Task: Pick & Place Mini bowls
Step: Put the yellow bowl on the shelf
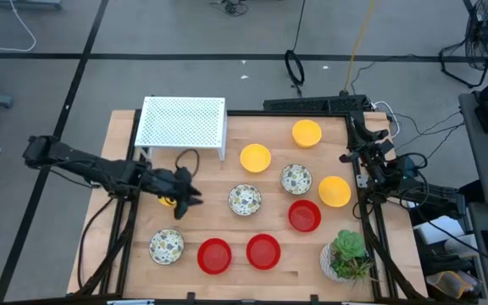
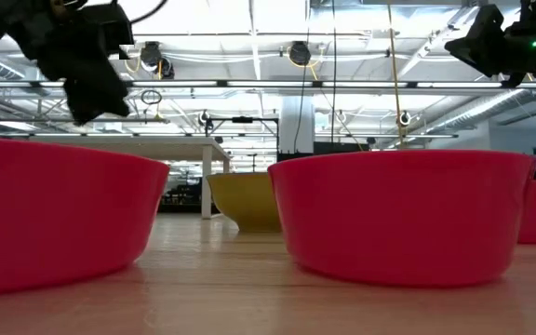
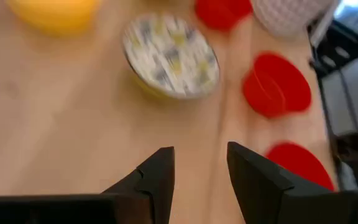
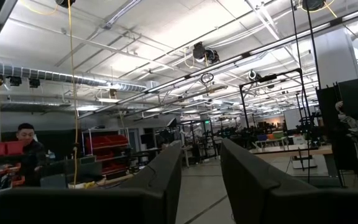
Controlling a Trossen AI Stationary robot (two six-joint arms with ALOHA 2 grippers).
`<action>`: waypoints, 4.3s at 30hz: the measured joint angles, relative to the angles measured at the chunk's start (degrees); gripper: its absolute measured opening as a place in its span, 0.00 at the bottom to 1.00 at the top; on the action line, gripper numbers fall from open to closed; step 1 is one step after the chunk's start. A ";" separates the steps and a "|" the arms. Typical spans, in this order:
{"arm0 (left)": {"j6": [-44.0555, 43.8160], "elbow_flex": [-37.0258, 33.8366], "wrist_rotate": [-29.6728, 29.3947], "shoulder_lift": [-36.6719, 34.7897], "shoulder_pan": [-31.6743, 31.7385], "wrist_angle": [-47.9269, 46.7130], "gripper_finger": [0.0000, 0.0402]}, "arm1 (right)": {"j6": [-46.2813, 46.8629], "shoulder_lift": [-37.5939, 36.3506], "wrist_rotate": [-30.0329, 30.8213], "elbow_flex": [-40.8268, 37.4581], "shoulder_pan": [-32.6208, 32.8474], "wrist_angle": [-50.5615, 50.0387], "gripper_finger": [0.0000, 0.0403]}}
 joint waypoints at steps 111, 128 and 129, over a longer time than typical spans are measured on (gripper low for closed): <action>35.98 41.12 -10.46 24.02 66.50 -53.60 0.02 | 0.00 0.00 0.00 0.00 0.00 -0.15 0.25; 38.81 41.15 -14.70 30.09 67.10 -51.15 0.03 | 0.00 0.01 0.00 0.00 0.02 -0.15 0.25; 38.42 41.15 -14.90 30.13 67.14 -51.19 0.03 | 0.00 0.01 0.00 -0.01 0.02 -0.15 0.25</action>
